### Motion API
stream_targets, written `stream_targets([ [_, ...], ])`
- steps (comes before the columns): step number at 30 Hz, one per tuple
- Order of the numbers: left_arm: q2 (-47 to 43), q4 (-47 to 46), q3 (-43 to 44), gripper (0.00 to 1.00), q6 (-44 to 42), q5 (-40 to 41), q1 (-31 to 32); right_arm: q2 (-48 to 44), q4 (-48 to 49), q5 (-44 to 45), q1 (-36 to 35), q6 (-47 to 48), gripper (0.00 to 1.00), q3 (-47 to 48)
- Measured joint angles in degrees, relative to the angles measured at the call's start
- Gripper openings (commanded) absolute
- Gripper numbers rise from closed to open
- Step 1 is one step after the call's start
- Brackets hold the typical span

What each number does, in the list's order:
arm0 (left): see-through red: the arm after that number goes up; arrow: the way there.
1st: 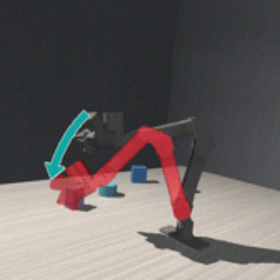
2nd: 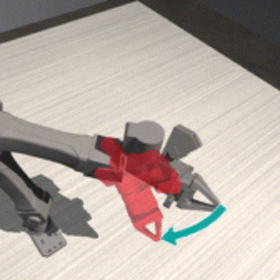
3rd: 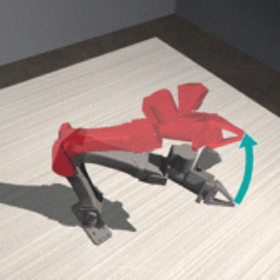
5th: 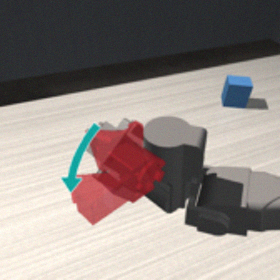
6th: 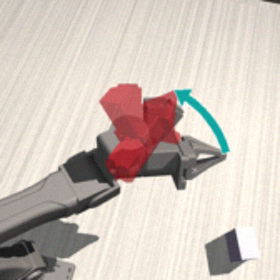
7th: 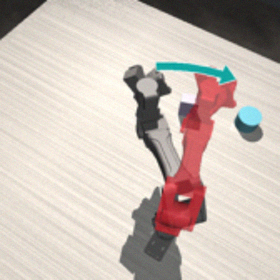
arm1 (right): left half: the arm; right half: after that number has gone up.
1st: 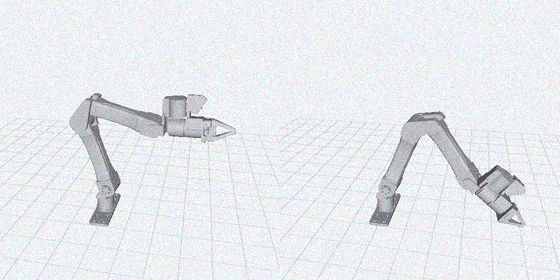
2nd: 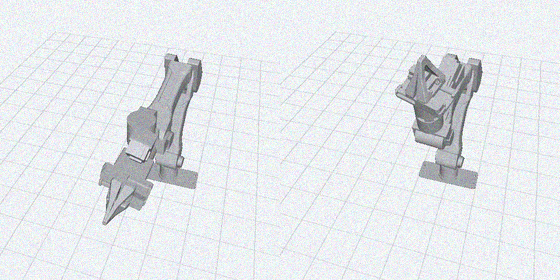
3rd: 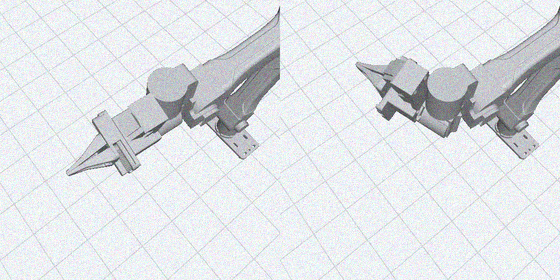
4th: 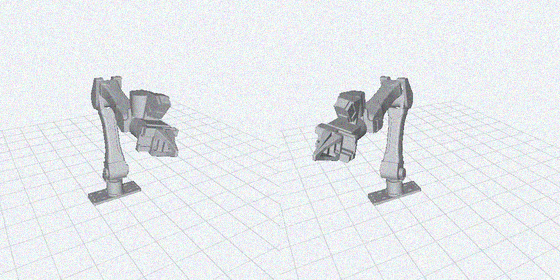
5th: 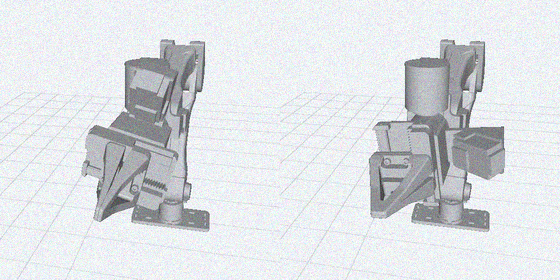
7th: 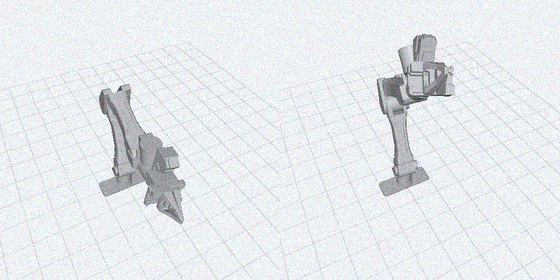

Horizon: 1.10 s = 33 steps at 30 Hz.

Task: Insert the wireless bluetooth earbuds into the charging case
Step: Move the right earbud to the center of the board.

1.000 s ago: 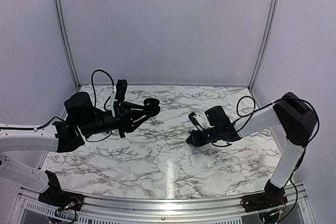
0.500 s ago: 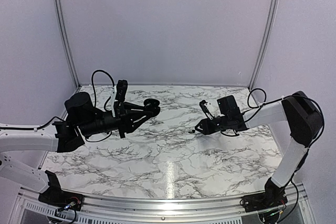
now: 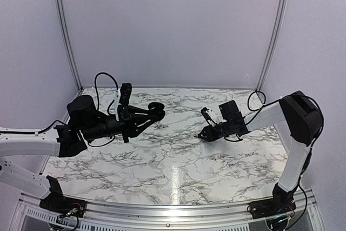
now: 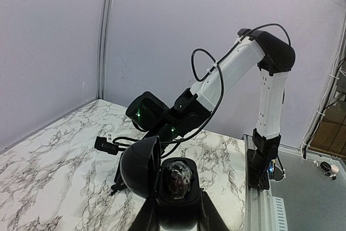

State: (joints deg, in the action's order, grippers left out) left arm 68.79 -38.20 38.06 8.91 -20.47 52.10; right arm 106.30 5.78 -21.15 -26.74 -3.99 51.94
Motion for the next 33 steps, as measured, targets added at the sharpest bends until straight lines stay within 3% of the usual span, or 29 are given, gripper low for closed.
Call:
stream_targets([
  [20, 0.0, 0.1, 0.0, 0.00, -0.3, 0.2, 0.0, 2.1, 0.7, 0.0, -1.5, 0.2, 0.16, 2.0],
  [33, -0.3, 0.2, 0.0, 0.00, -0.4, 0.2, 0.0, -0.7, 1.6, 1.6, -8.0, -3.6, 0.14, -0.9],
])
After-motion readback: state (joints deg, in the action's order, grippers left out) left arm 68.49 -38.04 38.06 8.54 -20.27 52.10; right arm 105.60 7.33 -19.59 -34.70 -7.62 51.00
